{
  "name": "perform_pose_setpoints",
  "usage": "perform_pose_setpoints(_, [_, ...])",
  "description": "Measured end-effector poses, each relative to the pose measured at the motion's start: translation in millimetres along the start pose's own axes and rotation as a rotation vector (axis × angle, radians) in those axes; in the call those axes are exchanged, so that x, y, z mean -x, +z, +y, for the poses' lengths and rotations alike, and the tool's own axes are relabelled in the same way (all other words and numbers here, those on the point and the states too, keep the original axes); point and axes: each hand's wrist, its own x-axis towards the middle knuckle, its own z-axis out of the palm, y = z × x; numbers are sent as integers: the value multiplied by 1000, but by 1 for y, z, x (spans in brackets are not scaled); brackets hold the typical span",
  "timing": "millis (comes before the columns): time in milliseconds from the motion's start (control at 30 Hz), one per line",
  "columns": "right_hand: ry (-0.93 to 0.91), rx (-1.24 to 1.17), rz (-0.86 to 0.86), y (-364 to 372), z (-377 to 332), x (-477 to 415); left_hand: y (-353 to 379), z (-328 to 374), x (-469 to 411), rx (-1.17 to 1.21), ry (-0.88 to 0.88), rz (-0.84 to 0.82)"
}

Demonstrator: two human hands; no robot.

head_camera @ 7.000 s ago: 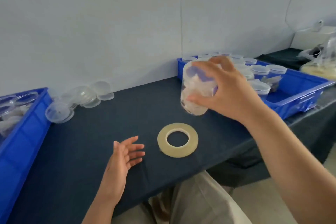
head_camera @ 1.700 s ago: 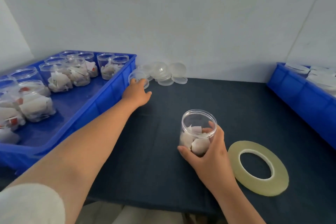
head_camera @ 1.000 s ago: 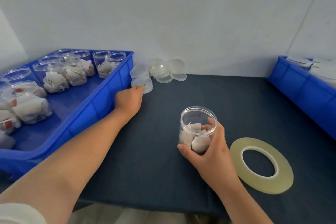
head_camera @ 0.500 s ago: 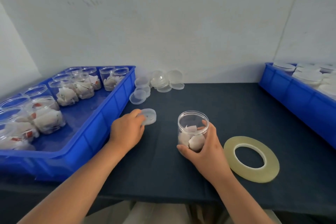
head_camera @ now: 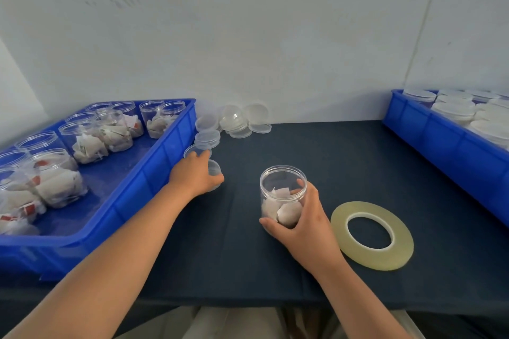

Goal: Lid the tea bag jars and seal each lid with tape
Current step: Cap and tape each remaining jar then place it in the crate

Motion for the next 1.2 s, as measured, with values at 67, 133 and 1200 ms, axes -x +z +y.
perform_pose_setpoints(67, [-6,11,-1,0,0,-1,3,-2,-3,11,17,56])
perform_pose_setpoints(133, [-6,13,-5,0,1,-1,3,-5,-4,116,11,135])
perform_pose_setpoints(1200, [-3,-11,0,3,-1,0,-105,129,83,5,635,-137])
